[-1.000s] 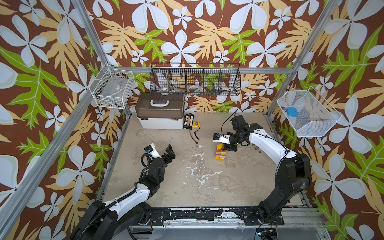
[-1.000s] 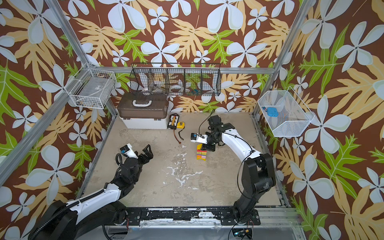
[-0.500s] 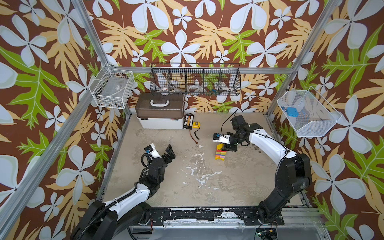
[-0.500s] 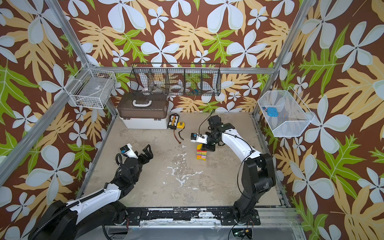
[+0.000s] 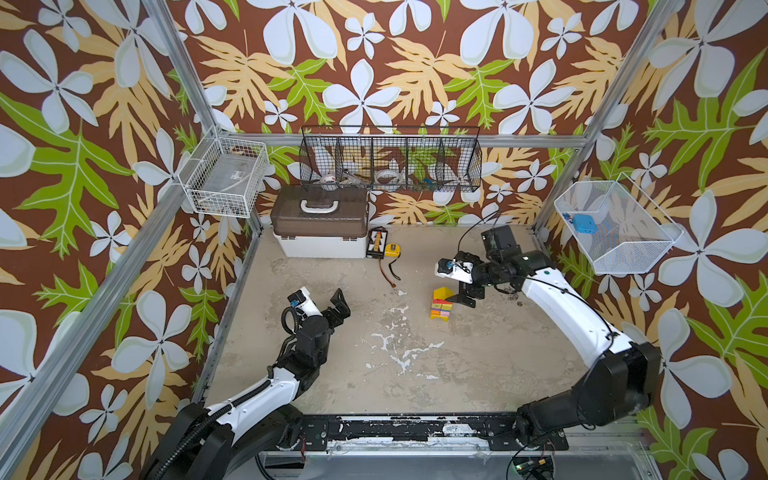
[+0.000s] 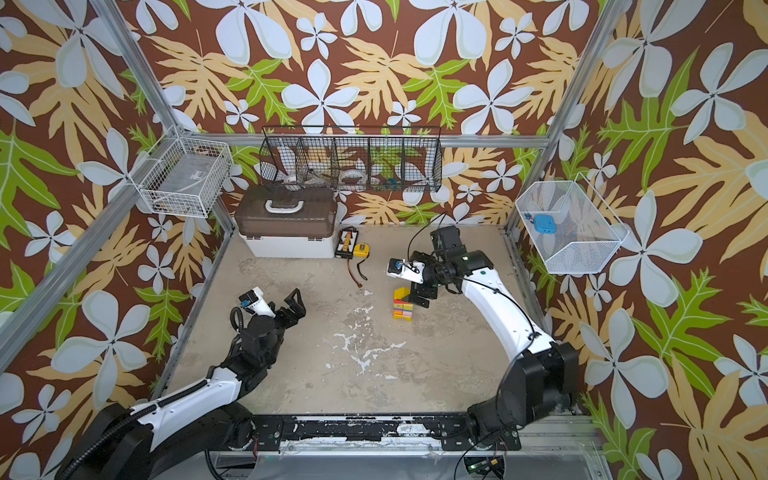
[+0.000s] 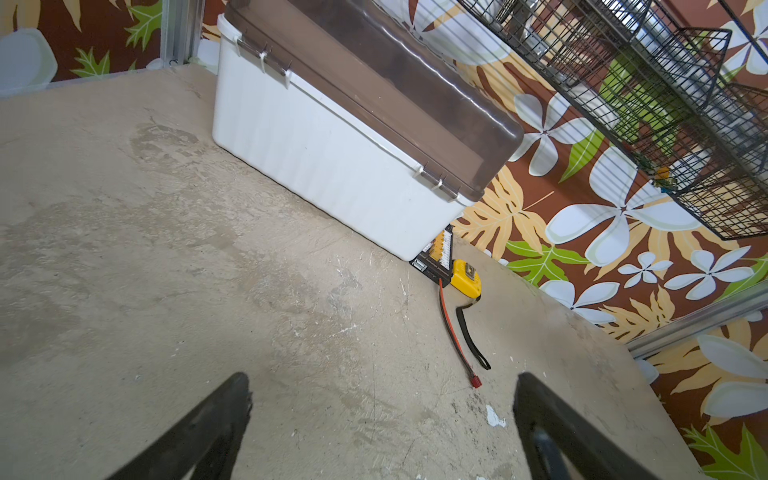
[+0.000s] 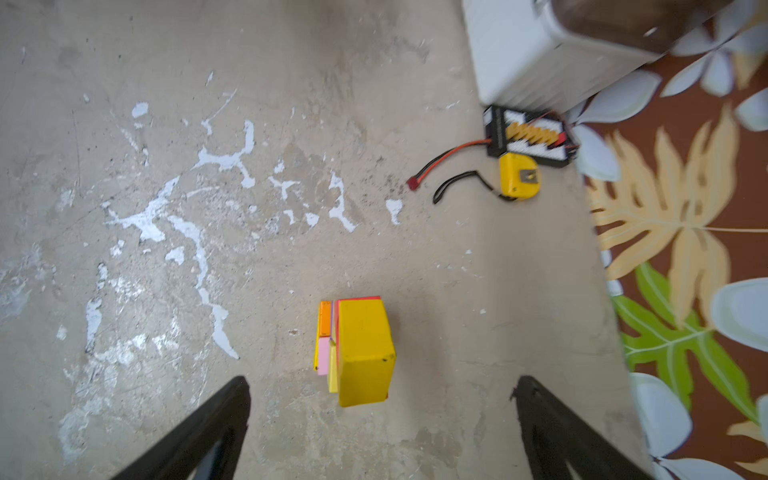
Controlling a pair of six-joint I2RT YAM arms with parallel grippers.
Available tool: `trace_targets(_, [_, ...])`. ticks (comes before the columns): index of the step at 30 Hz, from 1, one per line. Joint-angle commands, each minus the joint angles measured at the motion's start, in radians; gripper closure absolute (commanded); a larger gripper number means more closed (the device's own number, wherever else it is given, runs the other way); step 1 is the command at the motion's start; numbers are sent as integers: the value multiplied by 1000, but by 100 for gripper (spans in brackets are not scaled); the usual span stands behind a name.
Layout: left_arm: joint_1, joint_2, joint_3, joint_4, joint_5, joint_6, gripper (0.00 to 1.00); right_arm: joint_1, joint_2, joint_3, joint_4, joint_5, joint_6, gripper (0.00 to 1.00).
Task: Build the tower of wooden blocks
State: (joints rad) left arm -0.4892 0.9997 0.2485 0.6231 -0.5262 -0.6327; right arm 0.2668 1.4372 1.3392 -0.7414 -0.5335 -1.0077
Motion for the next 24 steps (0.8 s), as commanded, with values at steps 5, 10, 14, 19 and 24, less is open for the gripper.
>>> trace_targets(5, [1,-73,-19,22,-141,149,0,-188,-292,-299,655,-129,537,0])
trace_targets(10, [1,-114,-92,156,-207,348,0,-222,-368,-522,910,383,924,0])
trace_targets(14, [3,-120,-150,295,-280,507,0,-224,-443,-849,1149,768,1142,0])
trace_targets(19, [9,-134,-266,503,-219,701,0,-225,-480,-1190,1537,916,1072,0])
trace_targets(24, [115,160,-322,859,-324,679,0,-255,-367,-1192,1616,820,1099,0])
